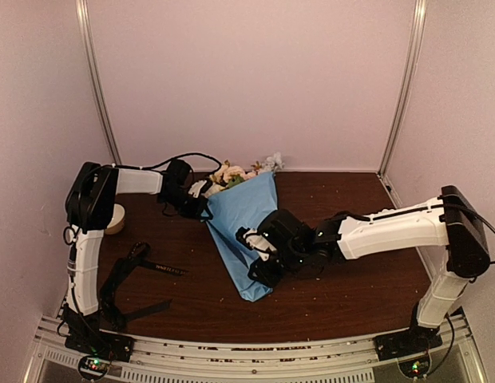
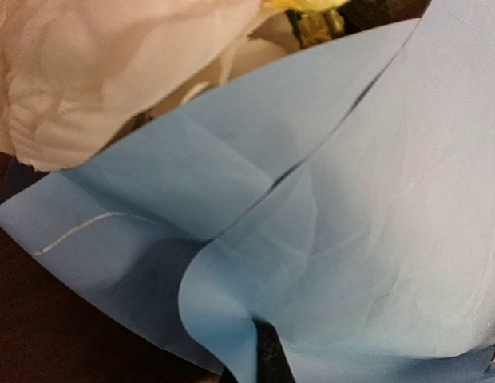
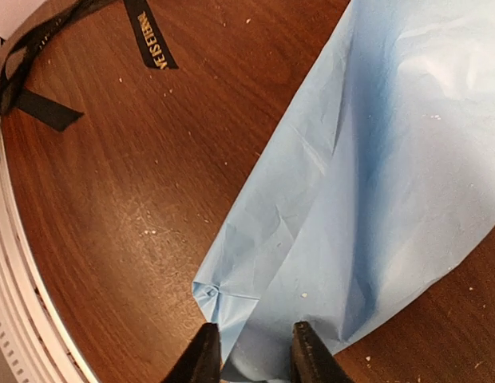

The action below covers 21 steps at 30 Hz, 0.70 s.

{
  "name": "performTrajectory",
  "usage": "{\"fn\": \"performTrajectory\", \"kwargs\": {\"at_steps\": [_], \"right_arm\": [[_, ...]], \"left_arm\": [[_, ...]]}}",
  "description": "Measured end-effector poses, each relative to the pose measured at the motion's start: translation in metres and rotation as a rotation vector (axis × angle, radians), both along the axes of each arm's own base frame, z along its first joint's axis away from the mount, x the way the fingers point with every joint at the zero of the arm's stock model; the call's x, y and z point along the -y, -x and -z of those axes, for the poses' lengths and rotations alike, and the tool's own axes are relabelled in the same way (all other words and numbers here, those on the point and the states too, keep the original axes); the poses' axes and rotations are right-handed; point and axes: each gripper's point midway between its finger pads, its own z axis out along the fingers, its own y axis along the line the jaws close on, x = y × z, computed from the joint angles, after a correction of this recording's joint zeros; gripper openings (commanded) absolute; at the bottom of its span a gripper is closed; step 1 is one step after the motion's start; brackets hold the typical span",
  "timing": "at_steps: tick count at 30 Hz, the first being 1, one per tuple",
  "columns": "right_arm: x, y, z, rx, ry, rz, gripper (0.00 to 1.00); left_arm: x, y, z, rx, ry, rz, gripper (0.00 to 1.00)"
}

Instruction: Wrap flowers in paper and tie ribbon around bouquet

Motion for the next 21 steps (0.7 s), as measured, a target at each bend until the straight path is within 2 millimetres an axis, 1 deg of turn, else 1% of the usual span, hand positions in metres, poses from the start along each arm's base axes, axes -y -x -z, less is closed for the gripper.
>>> {"fn": "performTrajectory", "kwargs": {"at_steps": [4, 7, 9, 12, 15, 18, 21], "right_arm": [[-0.005, 0.003, 0.028, -0.015, 0.063, -0.025, 0.12], [-0.006, 0.012, 0.046, -0.017, 0.114, -0.061, 0.09], [-0.008, 0.018, 0.049, -0.012, 0.125, -0.08, 0.08], [-0.01, 0.021, 0.049, -0.003, 0.127, -0.093, 0.08], [-0.008, 0.021, 0.056, -0.005, 0.139, -0.094, 0.1], [-0.005, 0.022, 0.065, -0.012, 0.152, -0.094, 0.14], [-0.006, 0.024, 0.066, -0.016, 0.143, -0.101, 0.18]], "left_arm": [[0.002, -0.003, 0.002, -0.005, 0.004, 0.003, 0.0], [0.004, -0.004, 0.004, -0.019, 0.004, 0.006, 0.0], [0.004, -0.004, 0.004, -0.027, 0.004, 0.007, 0.0], [0.005, -0.006, 0.003, -0.035, 0.001, 0.007, 0.0], [0.006, -0.007, -0.001, -0.04, -0.002, 0.009, 0.0], [0.008, -0.009, -0.008, -0.035, 0.0, 0.014, 0.0], [0.011, -0.01, -0.011, -0.026, 0.003, 0.02, 0.0]]}}
